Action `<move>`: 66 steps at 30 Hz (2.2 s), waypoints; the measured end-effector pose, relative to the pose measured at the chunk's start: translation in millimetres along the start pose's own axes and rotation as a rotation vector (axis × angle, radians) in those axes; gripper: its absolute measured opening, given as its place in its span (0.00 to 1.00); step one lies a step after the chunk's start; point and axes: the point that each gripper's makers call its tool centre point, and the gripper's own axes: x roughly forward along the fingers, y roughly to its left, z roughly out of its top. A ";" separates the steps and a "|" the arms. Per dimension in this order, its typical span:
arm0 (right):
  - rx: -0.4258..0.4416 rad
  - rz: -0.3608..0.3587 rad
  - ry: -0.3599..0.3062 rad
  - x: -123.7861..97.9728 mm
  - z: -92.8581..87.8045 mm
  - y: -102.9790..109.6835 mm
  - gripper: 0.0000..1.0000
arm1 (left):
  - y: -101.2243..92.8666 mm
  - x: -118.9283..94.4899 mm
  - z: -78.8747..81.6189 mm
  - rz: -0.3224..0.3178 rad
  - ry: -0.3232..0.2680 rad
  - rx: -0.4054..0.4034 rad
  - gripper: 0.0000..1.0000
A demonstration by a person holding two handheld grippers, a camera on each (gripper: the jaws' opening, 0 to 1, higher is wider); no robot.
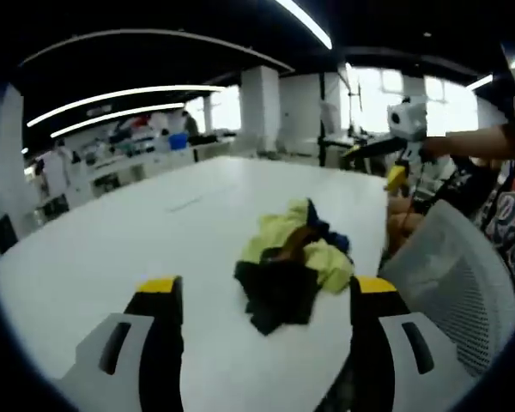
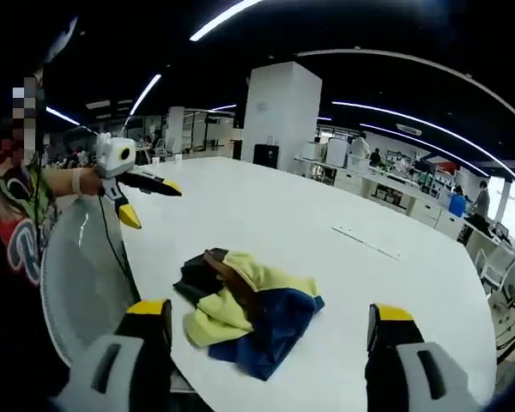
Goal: Fold the garment on the visible template until the final outline fits inside the template.
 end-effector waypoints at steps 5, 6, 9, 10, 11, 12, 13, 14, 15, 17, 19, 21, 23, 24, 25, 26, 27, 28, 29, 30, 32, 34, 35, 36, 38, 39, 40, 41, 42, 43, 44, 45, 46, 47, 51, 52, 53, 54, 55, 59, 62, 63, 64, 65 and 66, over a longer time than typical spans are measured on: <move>0.008 -0.022 -0.015 -2.7 -0.9 -0.7 0.94 | -1.1 -4.9 0.4 -0.006 -0.001 -0.001 0.75; 0.010 -0.022 -0.015 -2.8 -1.2 0.3 0.94 | -1.0 -5.6 -0.3 -0.006 0.000 -0.004 0.75; 0.008 -0.022 -0.021 -2.4 -1.8 2.8 0.93 | -2.2 -7.5 -3.7 -0.009 0.013 0.005 0.74; 0.014 -0.018 -0.020 -1.3 -2.9 3.7 0.93 | -2.7 -8.2 -5.1 -0.010 0.018 0.009 0.74; 0.014 -0.016 -0.019 -0.6 -3.4 4.3 0.93 | -2.7 -8.5 -5.7 -0.009 0.019 0.009 0.74; 0.012 -0.010 -0.014 0.6 -4.7 5.3 0.93 | -2.3 -8.5 -6.8 -0.006 0.018 0.002 0.74; 0.008 -0.009 -0.012 1.2 -5.4 5.2 0.93 | -2.4 -8.4 -7.6 -0.005 0.019 -0.006 0.74; 0.006 -0.008 -0.010 1.8 -5.7 5.0 0.93 | -2.7 -8.2 -8.3 -0.004 0.021 -0.007 0.74; 0.006 -0.007 -0.009 1.9 -5.7 5.1 0.93 | -2.9 -8.1 -8.8 -0.003 0.022 -0.006 0.73; 0.012 0.001 -0.014 2.9 -4.5 5.6 0.93 | -4.6 -7.9 -9.7 -0.001 0.029 -0.005 0.73; 0.016 0.005 -0.015 3.6 -4.2 5.6 0.92 | -6.3 -7.8 -10.0 -0.003 0.032 -0.002 0.73; 0.014 0.006 -0.014 4.5 -4.8 5.2 0.92 | -6.6 -7.5 -11.2 -0.003 0.035 -0.003 0.73; 0.022 0.011 -0.014 6.0 -6.2 5.6 0.92 | -6.7 -7.1 -12.1 -0.002 0.038 -0.003 0.73; 0.022 0.011 -0.015 6.2 -6.4 5.7 0.92 | -6.9 -6.9 -12.5 -0.002 0.040 -0.004 0.73; 0.023 0.012 -0.017 7.0 -7.4 5.5 0.92 | -6.9 -6.7 -12.6 -0.002 0.041 -0.005 0.73; 0.027 0.013 -0.016 7.4 -8.1 5.7 0.92 | -6.6 -6.3 -13.0 -0.003 0.042 -0.007 0.73; 0.030 0.012 -0.016 7.8 -8.7 5.9 0.92 | -6.9 -5.9 -13.2 -0.006 0.044 -0.007 0.73; 0.036 0.011 -0.018 8.3 -9.4 6.5 0.92 | -7.0 -5.8 -13.2 -0.007 0.045 -0.005 0.73; 0.041 0.013 -0.019 8.6 -9.9 7.2 0.92 | -7.1 -5.5 -13.1 -0.008 0.047 -0.003 0.73; 0.047 0.015 -0.019 9.2 -10.6 8.2 0.92 | -7.3 -5.3 -13.0 -0.008 0.047 -0.003 0.73; 0.049 0.017 -0.019 10.3 -11.8 10.2 0.92 | -6.7 -4.7 -13.3 -0.007 0.048 -0.006 0.73; 0.054 0.016 -0.017 11.4 -13.6 11.4 0.92 | -6.5 -4.4 -13.3 -0.007 0.047 -0.009 0.72; 0.055 0.017 -0.016 11.8 -14.2 12.2 0.92 | -6.6 -4.2 -13.3 -0.007 0.047 -0.010 0.72; 0.057 0.019 -0.016 12.2 -14.7 13.0 0.92 | -7.1 -3.8 -13.2 -0.007 0.047 -0.012 0.72; 0.061 0.025 -0.015 13.0 -15.8 16.0 0.91 | -8.7 -3.4 -13.1 -0.010 0.049 -0.010 0.72; 0.061 0.025 -0.012 13.3 -16.5 16.7 0.91 | -9.3 -3.5 -13.1 -0.011 0.049 -0.010 0.72; 0.060 0.030 -0.008 13.3 -17.5 18.1 0.91 | -9.9 -3.3 -12.7 -0.010 0.048 -0.011 0.72; 0.062 0.031 -0.007 13.3 -18.6 17.6 0.91 | -10.2 -3.3 -12.3 -0.009 0.046 -0.013 0.72; 0.065 0.031 -0.007 13.2 -19.2 17.7 0.91 | -10.3 -3.3 -12.1 -0.008 0.043 -0.017 0.72; 0.065 0.032 -0.006 12.9 -19.4 18.0 0.91 | -10.4 -3.3 -12.1 -0.008 0.042 -0.018 0.72; 0.065 0.031 -0.004 12.5 -19.8 18.0 0.91 | -10.7 -3.1 -12.0 -0.009 0.040 -0.020 0.72; 0.066 0.030 -0.003 12.1 -20.0 17.9 0.91 | -10.8 -3.0 -12.3 -0.009 0.041 -0.022 0.72; 0.068 0.029 -0.001 11.7 -20.6 17.5 0.91 | -10.9 -2.8 -12.7 -0.010 0.042 -0.022 0.72; 0.070 0.028 -0.001 11.4 -20.9 16.9 0.91 | -11.0 -2.6 -12.9 -0.011 0.042 -0.022 0.72; 0.073 0.022 -0.004 10.3 -21.1 15.7 0.91 | -11.3 -1.9 -13.6 -0.016 0.046 -0.019 0.72; 0.075 0.023 -0.004 10.2 -21.3 15.6 0.91 | -11.1 -1.3 -14.0 -0.018 0.048 -0.020 0.71; 0.078 0.024 -0.005 10.0 -21.5 15.8 0.91 | -11.0 -1.2 -14.0 -0.018 0.048 -0.019 0.71; 0.078 0.023 -0.005 9.9 -21.8 15.5 0.91 | -11.3 -0.9 -13.5 -0.019 0.047 -0.018 0.71; 0.078 0.021 0.000 9.8 -22.9 15.3 0.91 | -11.5 -0.6 -13.3 -0.020 0.046 -0.020 0.71; 0.080 0.023 0.009 10.0 -25.2 15.5 0.91 | -11.6 1.6 -14.7 -0.022 0.048 -0.021 0.71; 0.075 0.024 0.015 10.4 -26.5 14.5 0.91 | -11.6 2.6 -15.4 -0.023 0.045 -0.022 0.70; 0.075 0.024 0.016 10.6 -26.7 13.7 0.91 | -11.8 2.8 -16.2 -0.026 0.048 -0.020 0.70; 0.075 0.024 0.017 10.6 -26.9 13.1 0.91 | -11.5 3.0 -16.7 -0.024 0.052 -0.018 0.71; 0.073 0.023 0.019 10.7 -27.1 12.4 0.91 | -10.6 3.0 -17.2 -0.019 0.057 -0.014 0.72; 0.072 0.023 0.019 10.7 -27.2 11.9 0.91 | -10.2 3.3 -17.4 -0.020 0.057 -0.012 0.72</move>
